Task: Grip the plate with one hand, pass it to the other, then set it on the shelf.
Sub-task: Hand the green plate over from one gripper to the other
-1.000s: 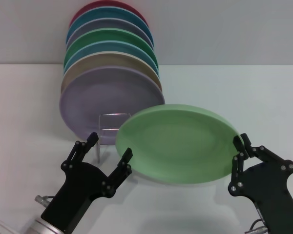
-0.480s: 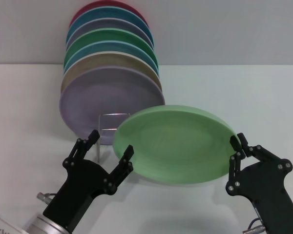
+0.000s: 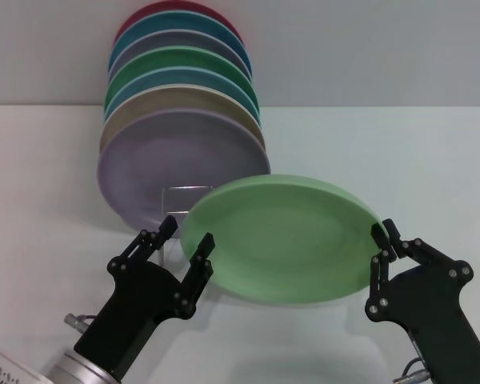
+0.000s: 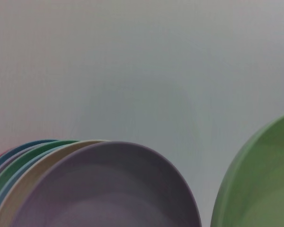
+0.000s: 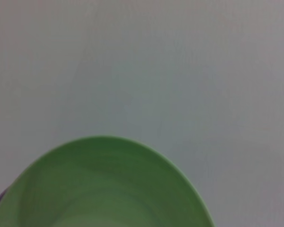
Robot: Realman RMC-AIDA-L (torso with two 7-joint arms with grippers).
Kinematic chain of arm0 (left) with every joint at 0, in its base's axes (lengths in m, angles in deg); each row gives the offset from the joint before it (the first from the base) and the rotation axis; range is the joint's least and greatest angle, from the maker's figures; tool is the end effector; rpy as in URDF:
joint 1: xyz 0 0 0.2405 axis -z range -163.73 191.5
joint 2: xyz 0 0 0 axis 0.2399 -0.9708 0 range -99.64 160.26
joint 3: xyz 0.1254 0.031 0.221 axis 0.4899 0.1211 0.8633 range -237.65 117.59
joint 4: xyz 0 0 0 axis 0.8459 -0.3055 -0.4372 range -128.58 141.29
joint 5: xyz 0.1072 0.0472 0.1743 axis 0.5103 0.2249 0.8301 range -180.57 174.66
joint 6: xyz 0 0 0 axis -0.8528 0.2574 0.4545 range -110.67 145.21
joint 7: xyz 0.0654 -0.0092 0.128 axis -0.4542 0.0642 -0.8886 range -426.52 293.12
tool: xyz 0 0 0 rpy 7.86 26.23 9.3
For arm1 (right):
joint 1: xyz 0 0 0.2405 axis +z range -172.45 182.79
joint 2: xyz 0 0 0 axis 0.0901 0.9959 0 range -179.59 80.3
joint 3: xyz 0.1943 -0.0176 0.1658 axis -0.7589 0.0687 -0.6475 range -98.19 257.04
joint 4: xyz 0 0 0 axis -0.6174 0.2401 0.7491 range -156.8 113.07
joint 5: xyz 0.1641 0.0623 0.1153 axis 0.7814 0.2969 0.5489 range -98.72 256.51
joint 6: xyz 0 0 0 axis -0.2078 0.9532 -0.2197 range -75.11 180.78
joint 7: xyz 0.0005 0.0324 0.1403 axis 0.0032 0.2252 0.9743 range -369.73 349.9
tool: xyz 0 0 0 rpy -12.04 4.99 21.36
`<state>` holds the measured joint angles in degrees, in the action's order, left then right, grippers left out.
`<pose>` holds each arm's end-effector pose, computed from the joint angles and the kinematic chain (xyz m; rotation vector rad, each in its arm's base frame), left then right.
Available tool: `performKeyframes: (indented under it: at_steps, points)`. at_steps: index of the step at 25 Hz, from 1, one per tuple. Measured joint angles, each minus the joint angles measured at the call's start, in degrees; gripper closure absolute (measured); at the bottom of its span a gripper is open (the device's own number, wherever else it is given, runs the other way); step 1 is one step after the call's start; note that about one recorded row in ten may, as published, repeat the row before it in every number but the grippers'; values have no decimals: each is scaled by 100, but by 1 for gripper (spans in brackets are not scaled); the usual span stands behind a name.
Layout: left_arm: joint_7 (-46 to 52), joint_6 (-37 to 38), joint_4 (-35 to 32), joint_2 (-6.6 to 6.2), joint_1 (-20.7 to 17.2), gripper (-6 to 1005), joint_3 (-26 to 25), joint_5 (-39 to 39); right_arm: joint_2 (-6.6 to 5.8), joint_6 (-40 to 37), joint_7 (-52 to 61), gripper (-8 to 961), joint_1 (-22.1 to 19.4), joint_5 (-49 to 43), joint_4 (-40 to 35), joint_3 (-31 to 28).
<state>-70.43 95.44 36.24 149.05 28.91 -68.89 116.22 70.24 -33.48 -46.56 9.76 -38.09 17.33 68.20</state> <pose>-0.2516 0.2220 -0.1044 -1.9570 -0.4245 -0.9709 0.2399 0.1822 -0.0904 -1.6803 0.1186 0.7096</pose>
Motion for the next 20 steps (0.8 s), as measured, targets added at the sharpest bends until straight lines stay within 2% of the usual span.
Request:
performKeyframes:
  at_steps: [2, 14, 20]
  points:
    - [-15, -3, 0, 0, 0, 344, 4, 0, 0, 1, 0, 932, 6, 0, 2, 17]
    - [-21, -13, -7, 8, -2, 685, -10, 0, 0, 1, 0, 932, 21, 0, -9, 45]
    - [-22, -13, -18, 9, -1, 713, -8, 0, 0, 1, 0, 933, 7, 0, -5, 44]
